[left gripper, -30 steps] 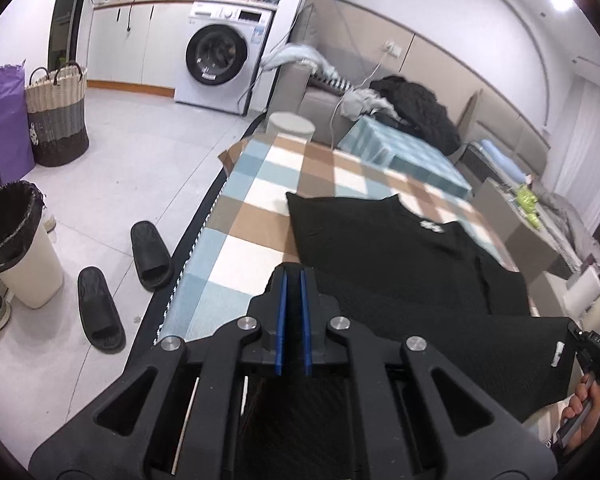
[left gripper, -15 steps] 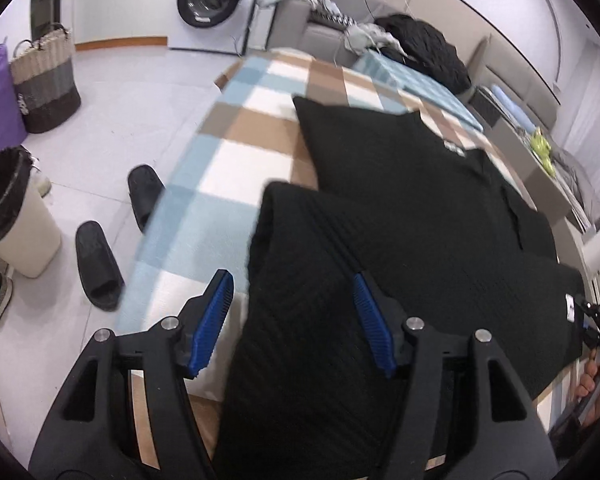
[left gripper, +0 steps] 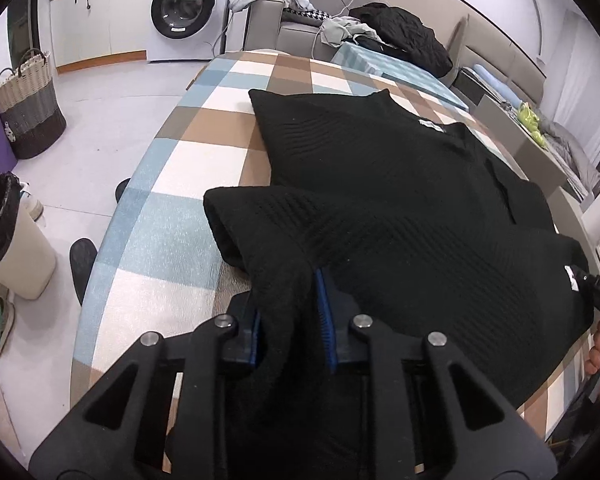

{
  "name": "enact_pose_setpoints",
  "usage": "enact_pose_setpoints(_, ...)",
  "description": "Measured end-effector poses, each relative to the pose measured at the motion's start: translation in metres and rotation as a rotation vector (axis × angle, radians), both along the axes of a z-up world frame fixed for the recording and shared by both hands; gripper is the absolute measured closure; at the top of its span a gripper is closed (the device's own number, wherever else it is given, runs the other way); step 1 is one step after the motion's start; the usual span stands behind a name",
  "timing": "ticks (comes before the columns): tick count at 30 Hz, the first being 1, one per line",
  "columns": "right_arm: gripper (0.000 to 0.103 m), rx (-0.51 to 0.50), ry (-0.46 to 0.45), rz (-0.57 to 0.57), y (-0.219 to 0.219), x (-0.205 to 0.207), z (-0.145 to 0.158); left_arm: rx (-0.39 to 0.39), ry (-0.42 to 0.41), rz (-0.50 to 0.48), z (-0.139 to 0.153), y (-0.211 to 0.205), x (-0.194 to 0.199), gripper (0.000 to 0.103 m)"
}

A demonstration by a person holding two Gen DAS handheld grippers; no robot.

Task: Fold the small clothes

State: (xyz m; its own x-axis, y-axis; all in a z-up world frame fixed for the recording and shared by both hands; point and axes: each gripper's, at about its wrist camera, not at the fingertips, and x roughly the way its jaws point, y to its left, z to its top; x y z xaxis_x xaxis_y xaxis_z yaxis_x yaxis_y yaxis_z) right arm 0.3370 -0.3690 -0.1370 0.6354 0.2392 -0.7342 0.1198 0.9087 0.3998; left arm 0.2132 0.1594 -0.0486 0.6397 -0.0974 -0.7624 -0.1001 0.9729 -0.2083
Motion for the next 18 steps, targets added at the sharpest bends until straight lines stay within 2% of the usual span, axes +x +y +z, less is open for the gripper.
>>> enact_pose_setpoints(6,0.082,0.022,0.012,-0.004,-0.003,-0.010,-0.003,0.014,-0.003,-0.006,0.003,-0.005,-0.026,0.083)
enact_pose_setpoints(12,0.082,0.045,0.006,0.007,-0.006,-0.039,-0.003,0.028,-0.007,0.011,0.005,-0.006,-0.063,0.083)
enact_pose_setpoints(18,0.080,0.048,0.006,0.032,-0.010,-0.059,-0.001,0.005,-0.021,0.034,0.010,0.003,-0.085,0.083)
